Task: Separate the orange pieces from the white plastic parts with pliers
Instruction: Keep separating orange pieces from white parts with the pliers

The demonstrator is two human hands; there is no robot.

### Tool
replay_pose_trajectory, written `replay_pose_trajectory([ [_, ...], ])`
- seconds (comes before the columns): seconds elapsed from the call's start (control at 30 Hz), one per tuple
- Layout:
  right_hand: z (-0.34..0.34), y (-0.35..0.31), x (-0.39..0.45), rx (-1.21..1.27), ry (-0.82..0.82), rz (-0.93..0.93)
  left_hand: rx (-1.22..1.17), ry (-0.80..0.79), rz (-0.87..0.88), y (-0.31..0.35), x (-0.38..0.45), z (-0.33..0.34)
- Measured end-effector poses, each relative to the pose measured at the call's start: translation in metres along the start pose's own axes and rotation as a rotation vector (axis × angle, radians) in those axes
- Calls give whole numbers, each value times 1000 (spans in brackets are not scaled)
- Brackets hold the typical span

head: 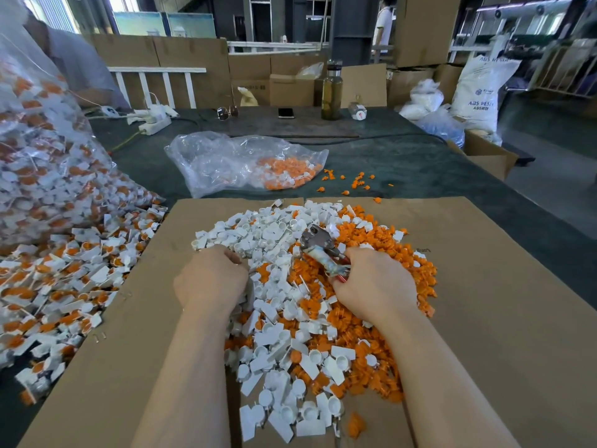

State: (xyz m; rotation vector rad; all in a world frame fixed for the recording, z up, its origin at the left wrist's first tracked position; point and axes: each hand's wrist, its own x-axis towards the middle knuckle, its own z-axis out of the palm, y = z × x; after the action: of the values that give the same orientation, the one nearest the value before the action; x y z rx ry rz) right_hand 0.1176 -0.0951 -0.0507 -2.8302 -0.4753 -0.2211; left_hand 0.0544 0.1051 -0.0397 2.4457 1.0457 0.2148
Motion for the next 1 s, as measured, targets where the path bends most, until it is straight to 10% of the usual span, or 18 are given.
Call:
replay_pose_trajectory([
  [0.4, 4, -3, 0, -15, 41, -9, -608, 90, 119, 11, -11, 0],
  [1.0, 0, -5, -3, 29, 37, -18, -1290, -258, 102, 34, -29, 4],
])
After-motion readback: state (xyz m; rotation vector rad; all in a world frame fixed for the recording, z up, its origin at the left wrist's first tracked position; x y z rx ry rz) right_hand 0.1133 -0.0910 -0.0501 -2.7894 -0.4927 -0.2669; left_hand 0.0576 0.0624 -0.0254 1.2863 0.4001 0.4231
